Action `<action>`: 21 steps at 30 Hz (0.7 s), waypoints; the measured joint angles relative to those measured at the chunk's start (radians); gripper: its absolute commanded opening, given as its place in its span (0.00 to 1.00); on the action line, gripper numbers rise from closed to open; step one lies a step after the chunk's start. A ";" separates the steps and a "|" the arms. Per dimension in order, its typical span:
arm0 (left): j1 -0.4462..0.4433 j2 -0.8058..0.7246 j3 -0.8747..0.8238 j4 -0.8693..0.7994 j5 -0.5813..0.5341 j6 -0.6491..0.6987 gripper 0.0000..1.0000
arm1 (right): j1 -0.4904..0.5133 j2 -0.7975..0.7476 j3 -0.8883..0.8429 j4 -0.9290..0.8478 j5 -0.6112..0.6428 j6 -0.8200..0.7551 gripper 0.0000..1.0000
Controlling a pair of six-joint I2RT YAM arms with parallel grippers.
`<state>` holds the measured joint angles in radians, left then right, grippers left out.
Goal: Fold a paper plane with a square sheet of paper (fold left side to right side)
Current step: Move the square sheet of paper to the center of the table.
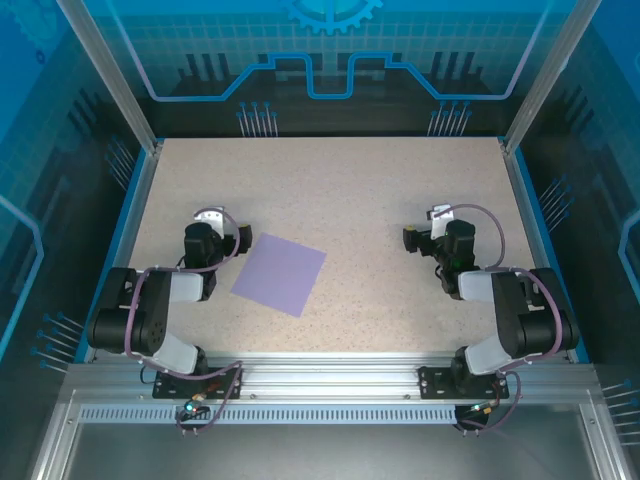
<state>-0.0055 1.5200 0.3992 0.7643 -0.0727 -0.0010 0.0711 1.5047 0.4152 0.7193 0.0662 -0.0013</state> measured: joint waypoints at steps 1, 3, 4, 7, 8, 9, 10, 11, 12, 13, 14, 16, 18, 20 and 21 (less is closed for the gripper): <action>0.000 0.000 0.000 0.000 0.000 0.000 0.99 | 0.000 0.000 0.000 0.000 0.000 0.000 1.00; 0.000 0.000 0.000 0.000 0.000 0.000 0.99 | 0.000 0.000 0.000 0.000 0.000 0.000 1.00; 0.000 0.000 0.000 0.000 0.000 0.000 0.99 | 0.000 0.000 0.000 0.000 0.000 0.000 1.00; 0.000 0.000 0.000 0.000 0.000 0.000 0.99 | 0.000 0.000 0.000 0.000 0.000 0.000 1.00; 0.000 0.000 0.000 0.000 0.000 0.000 0.99 | 0.000 0.000 0.000 0.000 0.000 0.000 1.00; 0.000 0.000 0.000 0.000 0.000 0.000 0.99 | 0.000 0.000 0.000 0.000 0.000 0.000 1.00; 0.000 0.000 0.000 0.000 0.000 0.000 0.99 | 0.000 0.000 0.000 0.000 0.000 0.000 1.00; 0.000 0.000 0.000 0.000 0.000 0.000 0.99 | 0.000 0.000 0.000 0.000 0.000 0.000 1.00; 0.000 0.000 0.000 0.000 0.000 0.000 0.99 | 0.000 0.000 0.000 0.000 0.000 0.000 1.00; 0.000 0.000 0.000 0.000 0.000 0.000 0.99 | 0.000 0.000 0.000 0.000 0.000 0.000 1.00; 0.000 0.000 0.000 0.000 0.000 0.000 0.99 | 0.000 0.000 0.000 0.000 0.000 0.000 1.00; 0.000 0.000 0.000 0.000 0.000 0.000 0.99 | 0.000 0.000 0.000 0.000 0.000 0.000 1.00; 0.000 0.000 0.000 0.000 0.000 0.000 0.99 | 0.000 0.000 0.000 0.000 0.000 0.000 1.00; 0.000 0.000 0.000 0.000 0.000 0.000 0.99 | 0.000 0.000 0.000 0.000 -0.003 0.000 1.00; 0.000 0.000 0.000 0.000 0.000 0.000 0.99 | -0.001 0.000 0.000 0.000 -0.008 0.000 1.00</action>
<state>-0.0055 1.5200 0.3992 0.7643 -0.0727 -0.0010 0.0700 1.5047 0.4152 0.7189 0.0578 -0.0013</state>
